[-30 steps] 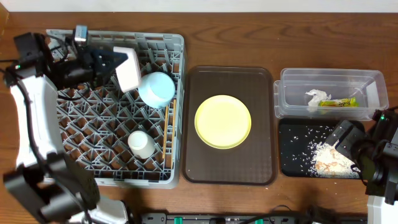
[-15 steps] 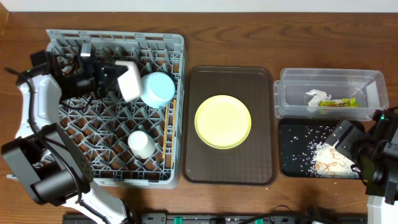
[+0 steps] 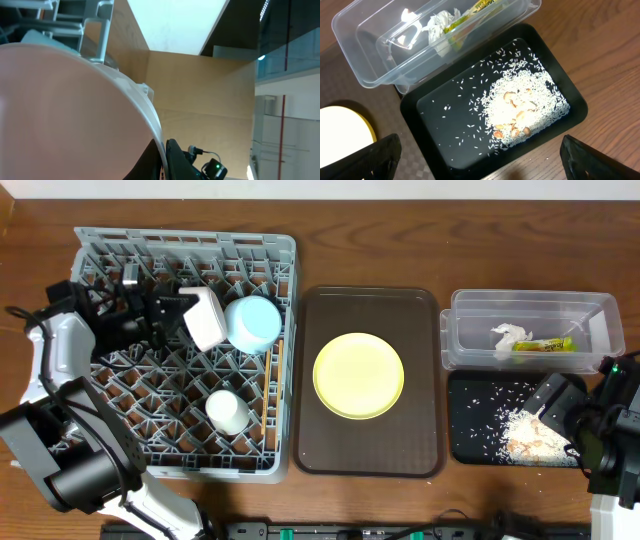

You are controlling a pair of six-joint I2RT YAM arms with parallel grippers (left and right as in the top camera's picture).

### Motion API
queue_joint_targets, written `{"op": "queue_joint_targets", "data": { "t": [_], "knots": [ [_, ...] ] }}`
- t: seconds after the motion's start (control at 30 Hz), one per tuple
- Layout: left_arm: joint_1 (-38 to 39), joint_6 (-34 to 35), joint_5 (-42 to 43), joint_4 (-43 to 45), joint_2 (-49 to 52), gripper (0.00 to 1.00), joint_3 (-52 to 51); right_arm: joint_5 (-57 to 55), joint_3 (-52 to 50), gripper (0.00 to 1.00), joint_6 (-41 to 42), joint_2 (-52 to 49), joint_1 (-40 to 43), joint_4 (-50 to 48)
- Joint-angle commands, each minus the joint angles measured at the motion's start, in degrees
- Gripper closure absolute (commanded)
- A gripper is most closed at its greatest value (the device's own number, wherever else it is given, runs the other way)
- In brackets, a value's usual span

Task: Sort waste into correct bins and load items into the dishwasher
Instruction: 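Set the pink bowl upright in the rack beside the blue bowl and release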

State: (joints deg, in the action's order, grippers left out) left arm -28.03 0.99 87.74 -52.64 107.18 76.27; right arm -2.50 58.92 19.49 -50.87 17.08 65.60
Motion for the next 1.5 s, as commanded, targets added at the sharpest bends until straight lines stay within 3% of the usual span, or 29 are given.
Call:
{"op": "queue_joint_targets", "data": {
  "t": [0.0, 0.4, 0.47, 0.6, 0.7, 0.77, 0.97, 1.1, 1.27, 1.47],
  "knots": [
    [-0.09, -2.97, 2.19, -0.13, 0.31, 0.92, -2.58, -0.26, 0.66, 0.01, 0.39, 0.31, 0.15, 0.07],
    [-3.69, -3.30, -3.91, 3.06, 0.31, 0.91, -5.66, -0.26, 0.66, 0.01, 0.39, 0.31, 0.15, 0.07],
    [-5.44, -3.26, -7.15, 3.02, 0.31, 0.83, -5.66, -0.26, 0.66, 0.01, 0.42, 0.31, 0.15, 0.07],
    [-8.48, 0.04, -15.61, 2.93, 0.31, 0.83, -5.66, -0.26, 0.66, 0.01, 0.39, 0.28, 0.15, 0.07],
    [-9.70, 0.61, -18.23, 2.32, 0.31, 0.74, -5.66, -0.26, 0.66, 0.01, 0.42, 0.31, 0.15, 0.07],
    [-10.29, 0.61, -18.93, 2.36, 0.31, 0.62, -5.64, -0.26, 0.66, 0.01, 0.39, 0.31, 0.15, 0.07],
    [-11.13, 2.97, -21.64, 2.34, -1.27, 0.59, -3.89, -0.26, 0.66, 0.01, 0.39, 0.28, 0.15, 0.07],
    [-11.04, 4.61, -24.22, 2.36, -6.71, 0.59, -3.50, -0.26, 0.66, 0.01, 0.39, 0.31, 0.15, 0.07],
    [-9.44, 6.82, -33.51, 1.64, -18.05, 0.51, -3.50, -0.26, 0.66, 0.01, 0.39, 0.31, 0.15, 0.07],
    [0.63, 6.84, -41.22, 1.05, -29.03, 0.50, -3.50, -0.24, 0.66, 0.01, 0.39, 0.28, 0.15, 0.07]
  ]
}}
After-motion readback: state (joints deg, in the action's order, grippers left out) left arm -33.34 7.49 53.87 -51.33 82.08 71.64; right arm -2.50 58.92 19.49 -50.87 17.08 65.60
